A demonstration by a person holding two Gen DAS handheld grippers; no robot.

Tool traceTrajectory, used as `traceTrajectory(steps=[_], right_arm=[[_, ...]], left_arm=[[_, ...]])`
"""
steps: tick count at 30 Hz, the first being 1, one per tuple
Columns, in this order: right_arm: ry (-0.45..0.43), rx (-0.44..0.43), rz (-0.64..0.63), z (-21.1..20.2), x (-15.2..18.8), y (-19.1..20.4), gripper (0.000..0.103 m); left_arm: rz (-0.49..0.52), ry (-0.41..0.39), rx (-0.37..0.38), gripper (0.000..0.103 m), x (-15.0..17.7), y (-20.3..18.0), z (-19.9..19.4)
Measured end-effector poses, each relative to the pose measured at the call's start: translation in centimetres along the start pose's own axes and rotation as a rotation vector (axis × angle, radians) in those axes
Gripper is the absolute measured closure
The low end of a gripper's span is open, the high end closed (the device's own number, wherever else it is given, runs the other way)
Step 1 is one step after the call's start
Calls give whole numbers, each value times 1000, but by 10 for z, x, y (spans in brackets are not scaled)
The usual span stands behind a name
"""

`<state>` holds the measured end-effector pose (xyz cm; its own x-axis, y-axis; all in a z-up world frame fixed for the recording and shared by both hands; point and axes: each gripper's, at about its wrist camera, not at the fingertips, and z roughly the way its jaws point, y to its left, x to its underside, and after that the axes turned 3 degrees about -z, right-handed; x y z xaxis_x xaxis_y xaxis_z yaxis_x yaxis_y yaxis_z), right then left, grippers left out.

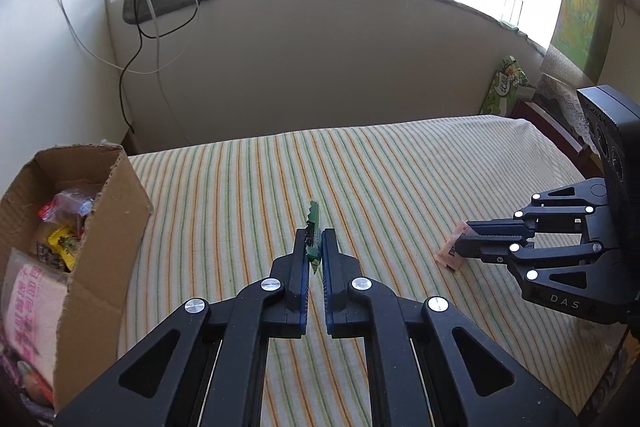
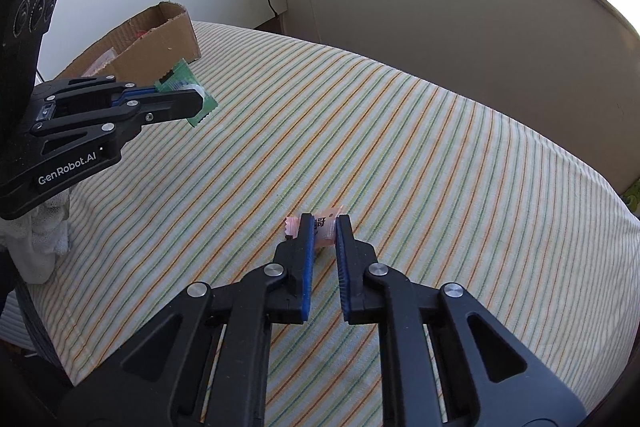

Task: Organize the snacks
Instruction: 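Grasp the green candy with the left tool while the right tool grasps the pink candy, then carry the green and pink candies over the box and open both tools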

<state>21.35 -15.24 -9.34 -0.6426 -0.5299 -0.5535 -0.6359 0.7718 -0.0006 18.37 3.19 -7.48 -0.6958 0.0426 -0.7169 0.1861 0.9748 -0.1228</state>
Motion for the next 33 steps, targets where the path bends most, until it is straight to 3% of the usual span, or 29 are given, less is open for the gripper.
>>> traceTrajectory(steps=[15, 25, 33], right_arm=[[-71, 1, -14, -39, 2, 25, 96], [-163, -33, -70, -66, -48, 62, 96], [-227, -82, -136, -65, -108, 107, 96]], left_arm=[[-69, -102, -24, 98, 23, 22, -69], [-107, -178, -125, 98, 32, 60, -119], [-142, -212, -222, 98, 41, 99, -142]])
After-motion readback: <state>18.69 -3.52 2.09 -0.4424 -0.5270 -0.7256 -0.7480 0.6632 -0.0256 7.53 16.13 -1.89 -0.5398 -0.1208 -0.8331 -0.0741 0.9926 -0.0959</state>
